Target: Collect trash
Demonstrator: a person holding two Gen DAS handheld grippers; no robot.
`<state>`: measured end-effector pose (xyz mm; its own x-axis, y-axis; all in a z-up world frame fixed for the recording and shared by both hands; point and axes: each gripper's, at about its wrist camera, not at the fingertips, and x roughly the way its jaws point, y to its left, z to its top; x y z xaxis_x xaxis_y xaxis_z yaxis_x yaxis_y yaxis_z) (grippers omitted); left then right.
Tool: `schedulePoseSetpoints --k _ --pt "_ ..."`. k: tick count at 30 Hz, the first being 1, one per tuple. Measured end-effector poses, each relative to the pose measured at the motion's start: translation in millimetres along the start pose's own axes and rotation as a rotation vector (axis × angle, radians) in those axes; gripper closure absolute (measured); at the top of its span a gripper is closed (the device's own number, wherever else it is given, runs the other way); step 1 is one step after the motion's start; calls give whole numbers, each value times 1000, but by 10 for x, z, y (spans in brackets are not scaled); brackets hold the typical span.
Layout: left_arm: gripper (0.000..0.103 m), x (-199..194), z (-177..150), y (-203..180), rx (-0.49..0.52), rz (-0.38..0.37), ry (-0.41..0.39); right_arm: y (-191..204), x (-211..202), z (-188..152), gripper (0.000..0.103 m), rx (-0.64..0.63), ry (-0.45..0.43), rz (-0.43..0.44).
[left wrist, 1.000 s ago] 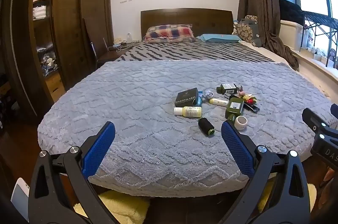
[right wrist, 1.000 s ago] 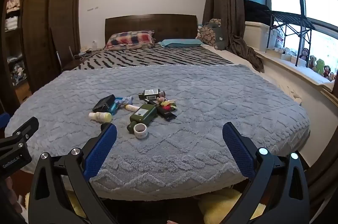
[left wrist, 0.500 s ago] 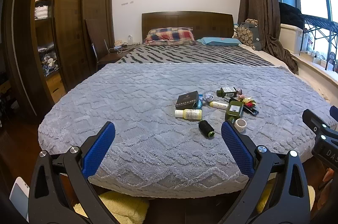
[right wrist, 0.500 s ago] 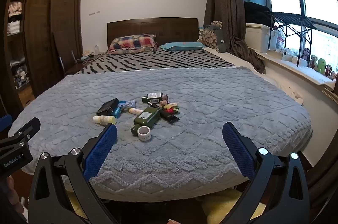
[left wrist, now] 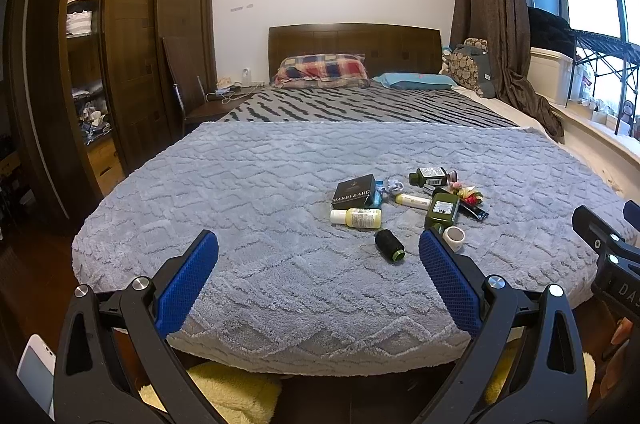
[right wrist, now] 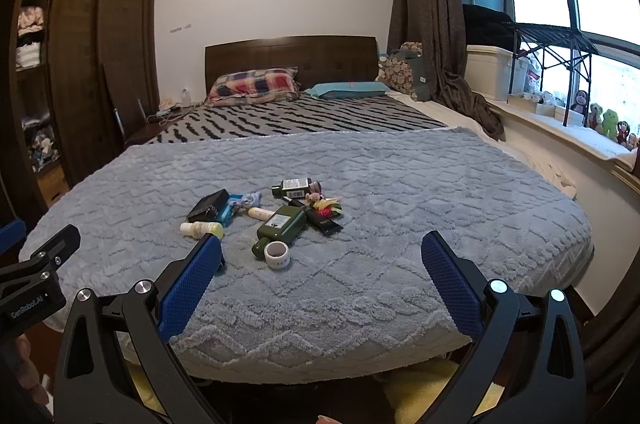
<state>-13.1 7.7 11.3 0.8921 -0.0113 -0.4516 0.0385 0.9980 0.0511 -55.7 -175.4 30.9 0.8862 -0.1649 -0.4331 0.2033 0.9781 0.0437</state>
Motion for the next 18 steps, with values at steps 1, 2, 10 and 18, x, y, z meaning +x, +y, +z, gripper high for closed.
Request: schedulePoseSetpoints --k 1,2,10,18 --pt "8 -1 -3 2 0 0 1 -2 -3 -2 3 2 0 1" --pt "8 -3 -4 3 0 -1 1 1 0 -1 3 2 1 1" --pt "8 -4 -3 -1 0 0 0 -25 -9 -5 3 6 -2 9" --pt "8 -15 17 -23 1 -2 -5 -19 -15 -2 3 5 -5 11"
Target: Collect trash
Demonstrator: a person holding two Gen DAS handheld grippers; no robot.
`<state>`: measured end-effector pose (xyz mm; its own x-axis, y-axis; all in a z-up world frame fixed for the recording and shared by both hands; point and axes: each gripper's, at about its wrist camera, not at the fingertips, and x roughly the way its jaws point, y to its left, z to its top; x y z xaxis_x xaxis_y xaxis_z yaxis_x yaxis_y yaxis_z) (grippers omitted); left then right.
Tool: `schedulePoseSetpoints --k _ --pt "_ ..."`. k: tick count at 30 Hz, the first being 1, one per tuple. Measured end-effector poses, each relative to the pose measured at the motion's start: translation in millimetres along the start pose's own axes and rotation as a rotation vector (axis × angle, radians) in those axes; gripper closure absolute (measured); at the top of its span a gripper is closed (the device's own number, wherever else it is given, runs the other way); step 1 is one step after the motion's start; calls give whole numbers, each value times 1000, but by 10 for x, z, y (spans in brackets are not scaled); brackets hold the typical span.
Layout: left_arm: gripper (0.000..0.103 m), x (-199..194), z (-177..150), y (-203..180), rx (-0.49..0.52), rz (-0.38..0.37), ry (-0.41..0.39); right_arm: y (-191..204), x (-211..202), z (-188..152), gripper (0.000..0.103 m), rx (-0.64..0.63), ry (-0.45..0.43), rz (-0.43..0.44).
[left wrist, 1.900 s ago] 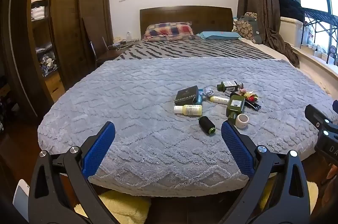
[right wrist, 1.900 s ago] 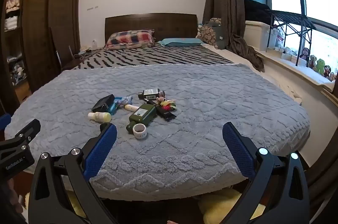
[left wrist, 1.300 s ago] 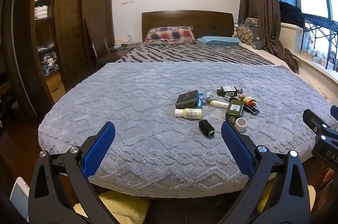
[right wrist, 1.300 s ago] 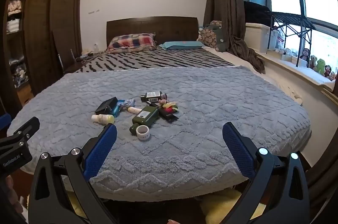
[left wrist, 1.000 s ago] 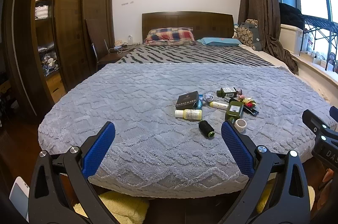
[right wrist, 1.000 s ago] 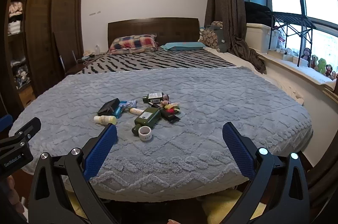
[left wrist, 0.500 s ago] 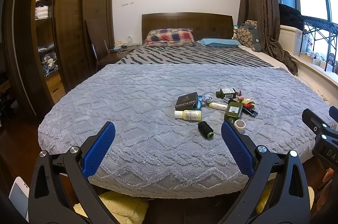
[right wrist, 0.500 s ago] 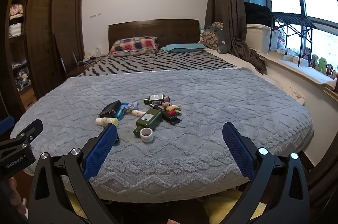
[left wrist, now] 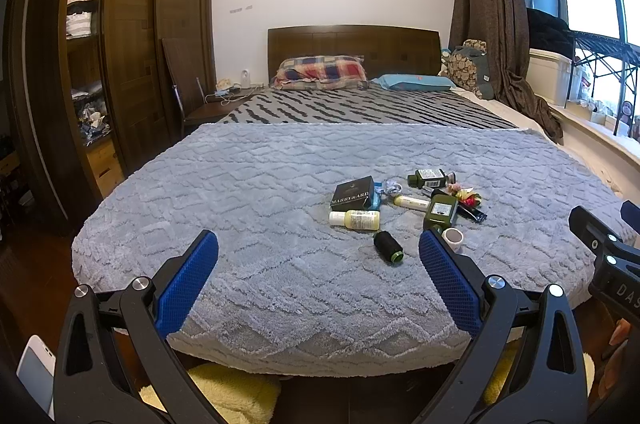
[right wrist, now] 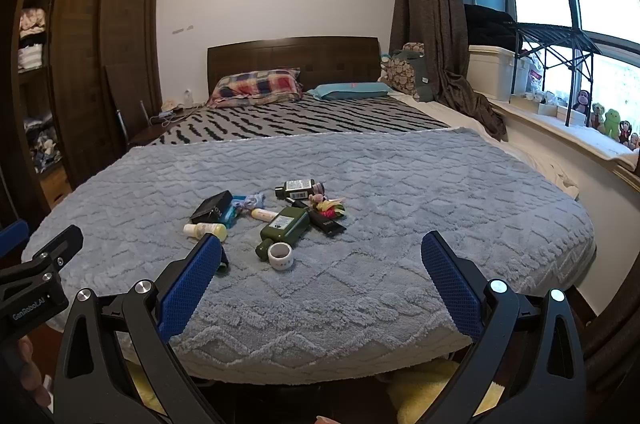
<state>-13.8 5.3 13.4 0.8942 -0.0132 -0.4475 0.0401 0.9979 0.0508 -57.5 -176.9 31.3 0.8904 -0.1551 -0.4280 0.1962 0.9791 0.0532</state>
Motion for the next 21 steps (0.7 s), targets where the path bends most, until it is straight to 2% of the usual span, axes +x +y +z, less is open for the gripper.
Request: schedulePoseSetpoints --k 21 --pt "8 -21 35 23 -7 0 -12 4 -22 30 3 -4 -7 8"
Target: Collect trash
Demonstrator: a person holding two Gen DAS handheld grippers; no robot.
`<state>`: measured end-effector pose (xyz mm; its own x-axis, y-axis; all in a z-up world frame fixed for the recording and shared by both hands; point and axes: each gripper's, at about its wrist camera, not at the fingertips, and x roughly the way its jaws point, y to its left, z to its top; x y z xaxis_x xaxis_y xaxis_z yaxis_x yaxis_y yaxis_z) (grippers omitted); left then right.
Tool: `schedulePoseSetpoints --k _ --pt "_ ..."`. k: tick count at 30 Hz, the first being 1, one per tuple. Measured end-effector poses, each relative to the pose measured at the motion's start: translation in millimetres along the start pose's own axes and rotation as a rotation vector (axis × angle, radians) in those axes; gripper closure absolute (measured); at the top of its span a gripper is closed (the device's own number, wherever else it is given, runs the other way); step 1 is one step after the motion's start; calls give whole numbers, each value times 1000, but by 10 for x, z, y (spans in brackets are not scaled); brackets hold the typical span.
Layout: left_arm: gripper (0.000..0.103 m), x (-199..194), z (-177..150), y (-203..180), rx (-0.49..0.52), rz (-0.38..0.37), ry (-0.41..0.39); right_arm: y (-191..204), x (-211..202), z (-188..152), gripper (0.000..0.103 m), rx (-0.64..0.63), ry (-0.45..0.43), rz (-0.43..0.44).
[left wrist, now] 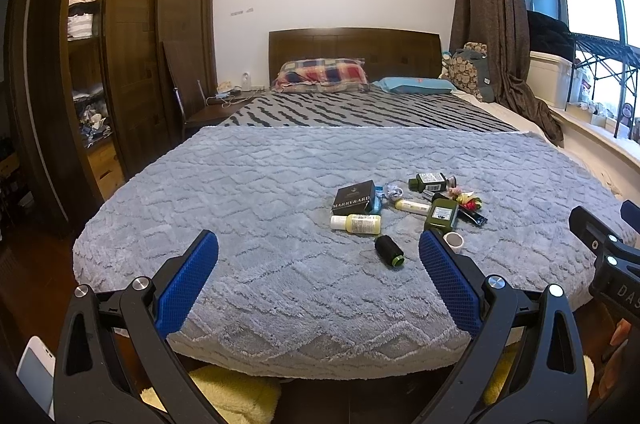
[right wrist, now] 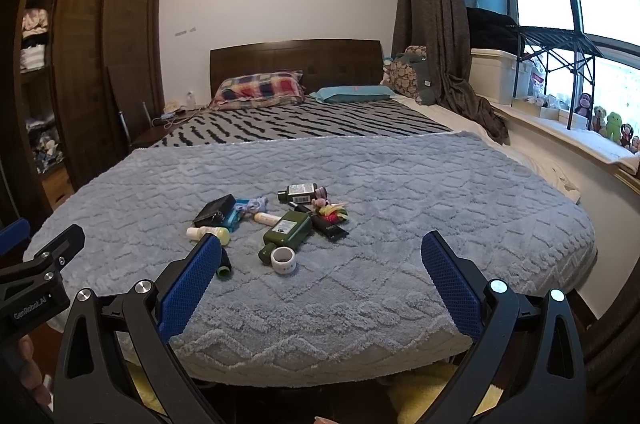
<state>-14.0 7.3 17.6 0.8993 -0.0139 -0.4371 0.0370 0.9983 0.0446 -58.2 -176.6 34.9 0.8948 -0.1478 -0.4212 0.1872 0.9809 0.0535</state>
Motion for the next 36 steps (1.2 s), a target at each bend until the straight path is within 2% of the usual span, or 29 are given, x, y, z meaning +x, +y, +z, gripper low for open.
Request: schedulePoseSetpoints --k 19,25,30,36 --pt "8 11 -58 11 7 -2 5 -8 23 -30 3 4 -4 -18" --pt "8 59 -103 27 4 5 14 -71 55 -41 3 43 1 -1" --pt "8 177 -171 5 10 1 44 -70 112 -99 3 18 -18 -47" --pt "8 372 -301 -43 25 -11 90 -134 324 -233 3 13 28 -34"
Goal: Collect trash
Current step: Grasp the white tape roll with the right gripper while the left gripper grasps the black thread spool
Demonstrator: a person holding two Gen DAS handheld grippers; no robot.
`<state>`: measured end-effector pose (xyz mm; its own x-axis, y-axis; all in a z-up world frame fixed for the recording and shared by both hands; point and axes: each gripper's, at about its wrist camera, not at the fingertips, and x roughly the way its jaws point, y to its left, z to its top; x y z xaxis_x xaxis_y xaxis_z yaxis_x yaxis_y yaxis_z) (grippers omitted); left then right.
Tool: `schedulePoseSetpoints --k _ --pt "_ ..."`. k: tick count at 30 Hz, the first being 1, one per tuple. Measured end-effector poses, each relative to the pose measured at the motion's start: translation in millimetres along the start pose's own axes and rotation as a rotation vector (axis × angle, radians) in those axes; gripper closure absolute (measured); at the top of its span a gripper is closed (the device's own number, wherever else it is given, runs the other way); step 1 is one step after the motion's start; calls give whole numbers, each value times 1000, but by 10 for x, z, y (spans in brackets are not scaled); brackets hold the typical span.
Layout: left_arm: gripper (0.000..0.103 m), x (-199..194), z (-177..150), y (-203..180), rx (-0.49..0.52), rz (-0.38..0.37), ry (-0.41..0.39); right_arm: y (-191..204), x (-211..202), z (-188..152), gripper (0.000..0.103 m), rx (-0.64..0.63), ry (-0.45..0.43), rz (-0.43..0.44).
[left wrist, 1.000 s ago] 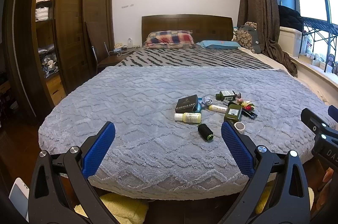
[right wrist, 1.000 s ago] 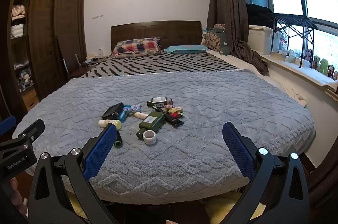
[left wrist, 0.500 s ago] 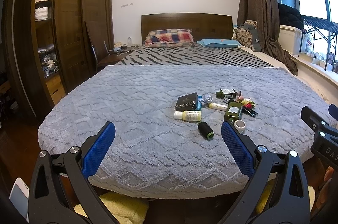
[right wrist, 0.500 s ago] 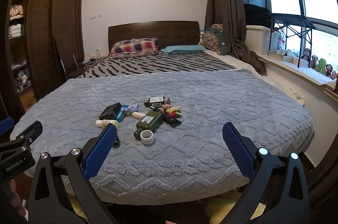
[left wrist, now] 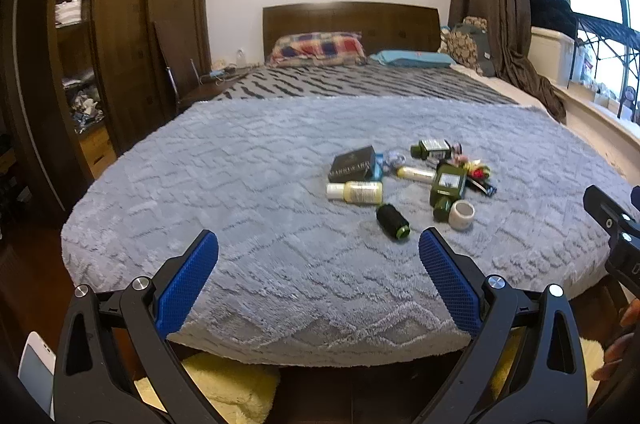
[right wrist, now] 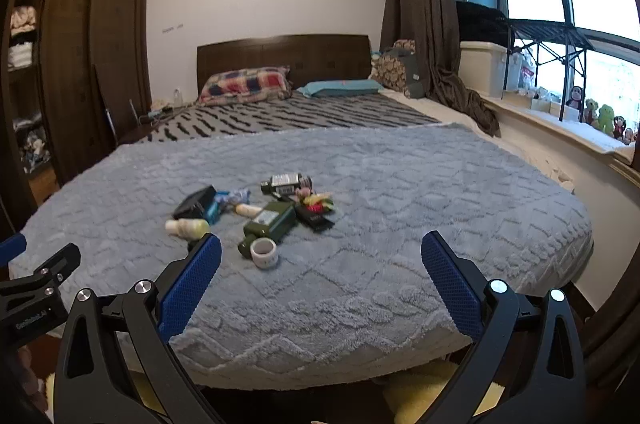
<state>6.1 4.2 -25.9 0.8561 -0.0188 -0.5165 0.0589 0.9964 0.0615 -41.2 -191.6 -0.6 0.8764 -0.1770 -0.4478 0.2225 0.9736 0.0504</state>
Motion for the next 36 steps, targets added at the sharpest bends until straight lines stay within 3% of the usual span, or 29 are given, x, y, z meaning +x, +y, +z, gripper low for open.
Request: schedulePoseSetpoints --k 6,10,22,28,36 --pt "8 257 -108 -26 29 16 39 -26 400 -174 3 38 129 85" --pt "8 460 -132 31 22 19 58 80 629 -241 3 -22 130 19" --pt "8 1030 -149 132 21 -8 125 327 1530 -381 4 -51 233 140" --pt "8 1205 -118 73 54 2 130 403 1787 -427 34 -61 250 175" --pt "8 1458 -106 -152 86 -66 146 428 1923 -423 51 -79 223 189"
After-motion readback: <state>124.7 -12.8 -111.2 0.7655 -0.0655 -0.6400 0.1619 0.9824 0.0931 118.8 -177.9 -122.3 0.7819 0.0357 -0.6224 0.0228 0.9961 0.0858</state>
